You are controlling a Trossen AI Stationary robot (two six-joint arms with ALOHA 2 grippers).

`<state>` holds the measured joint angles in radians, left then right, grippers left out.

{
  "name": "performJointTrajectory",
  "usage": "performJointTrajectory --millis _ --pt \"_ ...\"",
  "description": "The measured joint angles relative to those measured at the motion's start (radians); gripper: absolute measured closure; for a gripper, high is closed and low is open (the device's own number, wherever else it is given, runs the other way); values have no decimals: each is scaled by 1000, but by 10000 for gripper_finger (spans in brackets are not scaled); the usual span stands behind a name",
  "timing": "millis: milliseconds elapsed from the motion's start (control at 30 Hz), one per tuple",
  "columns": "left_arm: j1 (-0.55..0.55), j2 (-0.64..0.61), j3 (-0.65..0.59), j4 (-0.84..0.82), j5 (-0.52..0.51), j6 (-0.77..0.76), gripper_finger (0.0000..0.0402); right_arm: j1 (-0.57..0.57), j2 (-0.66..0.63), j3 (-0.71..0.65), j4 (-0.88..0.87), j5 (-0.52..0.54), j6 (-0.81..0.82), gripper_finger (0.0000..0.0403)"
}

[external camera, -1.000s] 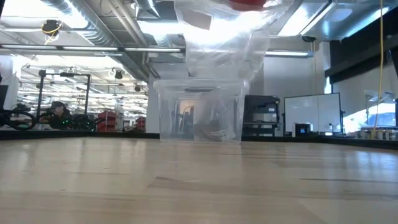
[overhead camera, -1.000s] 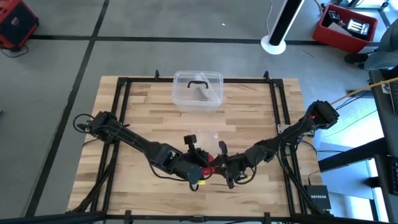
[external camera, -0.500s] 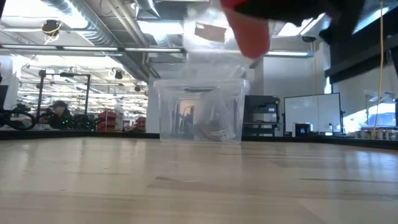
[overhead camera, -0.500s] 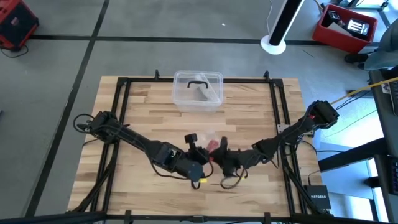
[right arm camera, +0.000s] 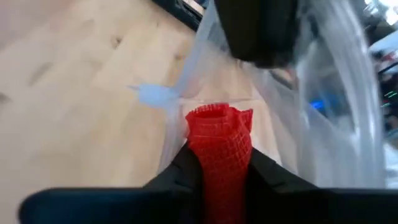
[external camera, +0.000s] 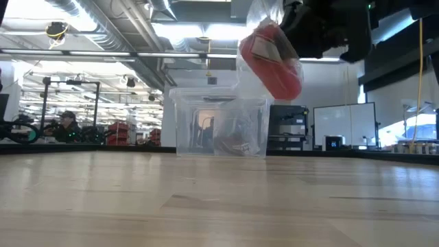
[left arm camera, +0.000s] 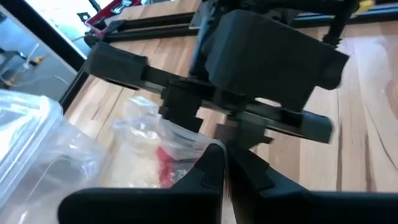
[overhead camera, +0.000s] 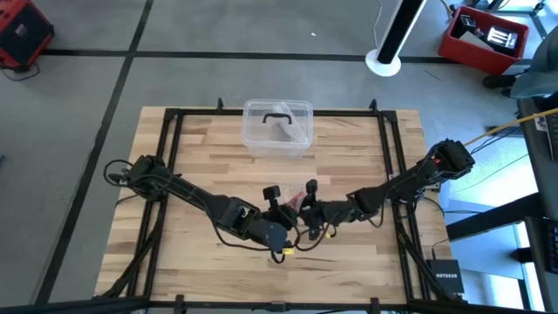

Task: Roll bandage
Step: Put the red bandage into the transparent zip bag, then close the transparent zip bag

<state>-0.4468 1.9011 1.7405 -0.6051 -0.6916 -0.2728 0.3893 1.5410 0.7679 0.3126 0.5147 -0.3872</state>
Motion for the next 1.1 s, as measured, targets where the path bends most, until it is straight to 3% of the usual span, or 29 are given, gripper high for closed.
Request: performJointTrajectory --millis 133,300,467,600,667,733,833,1100 --pt "14 0 0 -46 4 -40 396 1 1 3 42 -12 144 260" --pt "29 -1 1 -147 4 -84 396 1 1 73 -70 -32 261 158" --pt "33 -2 1 -253 0 -144 396 2 0 155 -187 -99 307 101" --pt "34 -3 1 -303 -4 -171 396 2 0 174 -196 -122 402 88" --pt "34 -3 1 -309 -2 -172 396 0 0 192 -192 -212 589 89" --pt "32 -3 1 -310 5 -173 396 -18 0 210 -193 -319 643 92" --pt "24 -3 1 -309 9 -173 396 -20 -12 225 -244 -377 587 95" --pt "2 -3 1 -344 12 -175 396 8 -135 329 -687 -399 485 95"
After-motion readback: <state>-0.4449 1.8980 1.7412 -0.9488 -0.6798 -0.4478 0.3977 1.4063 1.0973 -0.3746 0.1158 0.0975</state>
